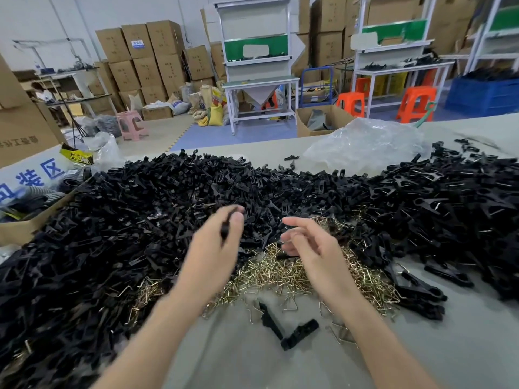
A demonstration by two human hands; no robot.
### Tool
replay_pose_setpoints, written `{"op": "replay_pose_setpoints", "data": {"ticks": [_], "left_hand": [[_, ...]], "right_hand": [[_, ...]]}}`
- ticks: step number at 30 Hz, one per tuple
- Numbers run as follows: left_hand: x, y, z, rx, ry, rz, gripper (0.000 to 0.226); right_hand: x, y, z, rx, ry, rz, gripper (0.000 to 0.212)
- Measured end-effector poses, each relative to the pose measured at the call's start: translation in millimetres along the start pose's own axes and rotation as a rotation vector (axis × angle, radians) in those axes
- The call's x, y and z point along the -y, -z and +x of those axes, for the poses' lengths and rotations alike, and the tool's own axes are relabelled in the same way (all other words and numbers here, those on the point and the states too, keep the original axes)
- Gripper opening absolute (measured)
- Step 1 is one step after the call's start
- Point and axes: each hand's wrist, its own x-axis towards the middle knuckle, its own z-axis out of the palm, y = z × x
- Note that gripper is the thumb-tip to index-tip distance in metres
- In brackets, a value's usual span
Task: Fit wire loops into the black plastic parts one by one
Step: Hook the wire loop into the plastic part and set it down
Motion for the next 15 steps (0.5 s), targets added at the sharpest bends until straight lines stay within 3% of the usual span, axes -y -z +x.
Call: {"op": "replay_pose_setpoints", "data": {"ticks": [5,11,15], "left_hand": [[-22,-51,-38,-0.004,0.203,-0.412,0.045],[-9,-47,-39,-0.048,0.279,-0.481,0.051],[-8,-45,-35,-0.147,0.365,-0.537,0.042]], "right_hand": [[8,-16,-12,0.253,-0.040,-0.005,0.029],[1,-19,-16,0.279,-0.033,-0.140,0.021],[1,-19,-10,0.203,-0.036,-0.043,0.014]]}}
